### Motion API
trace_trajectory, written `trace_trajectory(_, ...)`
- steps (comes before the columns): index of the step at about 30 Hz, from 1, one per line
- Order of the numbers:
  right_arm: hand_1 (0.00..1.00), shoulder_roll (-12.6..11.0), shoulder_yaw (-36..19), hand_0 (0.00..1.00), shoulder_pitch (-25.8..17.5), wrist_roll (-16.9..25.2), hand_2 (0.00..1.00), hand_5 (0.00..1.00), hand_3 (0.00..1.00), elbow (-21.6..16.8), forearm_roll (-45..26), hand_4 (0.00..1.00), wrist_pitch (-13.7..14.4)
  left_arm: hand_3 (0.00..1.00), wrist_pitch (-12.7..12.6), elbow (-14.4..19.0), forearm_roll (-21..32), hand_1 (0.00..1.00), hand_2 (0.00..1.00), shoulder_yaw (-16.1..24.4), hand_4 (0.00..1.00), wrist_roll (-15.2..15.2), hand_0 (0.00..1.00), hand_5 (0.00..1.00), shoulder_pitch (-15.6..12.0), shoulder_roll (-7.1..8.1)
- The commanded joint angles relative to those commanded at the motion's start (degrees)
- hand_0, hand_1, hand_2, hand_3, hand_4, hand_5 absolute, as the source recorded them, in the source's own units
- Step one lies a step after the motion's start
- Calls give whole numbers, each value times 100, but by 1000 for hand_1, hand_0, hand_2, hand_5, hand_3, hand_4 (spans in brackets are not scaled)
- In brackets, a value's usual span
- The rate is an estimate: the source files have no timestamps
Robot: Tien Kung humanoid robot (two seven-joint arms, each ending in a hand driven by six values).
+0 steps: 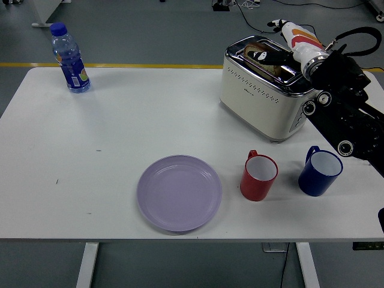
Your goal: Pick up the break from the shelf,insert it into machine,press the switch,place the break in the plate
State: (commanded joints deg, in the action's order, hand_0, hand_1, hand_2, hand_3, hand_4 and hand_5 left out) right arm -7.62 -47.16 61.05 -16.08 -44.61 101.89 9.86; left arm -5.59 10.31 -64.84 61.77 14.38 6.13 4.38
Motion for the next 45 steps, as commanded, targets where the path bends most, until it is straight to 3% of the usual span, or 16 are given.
trace_trajectory(9,757,312,261,804,362,-206,782,535,847,609,379,897,-65,570,-9,0,15,696,681,-42,287,-7,689,824,29,19)
trace_trajectory(10,690,338,281,723,390,-245,717,363,819,665,443,806,-95,569,-8,0,1,695,680,-44,287,-10,688,824,32,22)
trace_trajectory(15,690,415,390,723,455,-283,717,363,819,792,479,806,-110,569,-18,0,-18,695,680,-31,287,-20,688,824,38,28)
trace_trajectory(16,649,433,414,657,467,-287,668,304,789,819,481,763,-105,570,-18,0,-22,696,681,-30,287,-20,689,825,40,29)
trace_trajectory(27,620,678,728,603,707,-482,644,290,760,1122,724,752,-64,570,-6,0,-138,696,681,38,287,3,688,824,62,44)
trace_trajectory(28,527,685,742,484,719,-491,556,258,687,1130,737,728,-66,570,-6,0,-146,695,681,45,286,4,688,823,63,44)
trace_trajectory(33,527,759,812,484,820,-545,556,258,687,1261,835,728,-131,570,-3,0,-168,695,681,57,286,10,688,823,66,52)
trace_trajectory(34,470,762,815,418,824,-547,507,215,643,1267,840,696,-134,570,-3,0,-170,697,680,59,286,10,688,822,66,53)
trace_trajectory(45,450,762,998,384,960,-573,499,188,634,1637,921,681,-224,570,7,0,-273,697,680,120,284,30,688,820,59,58)
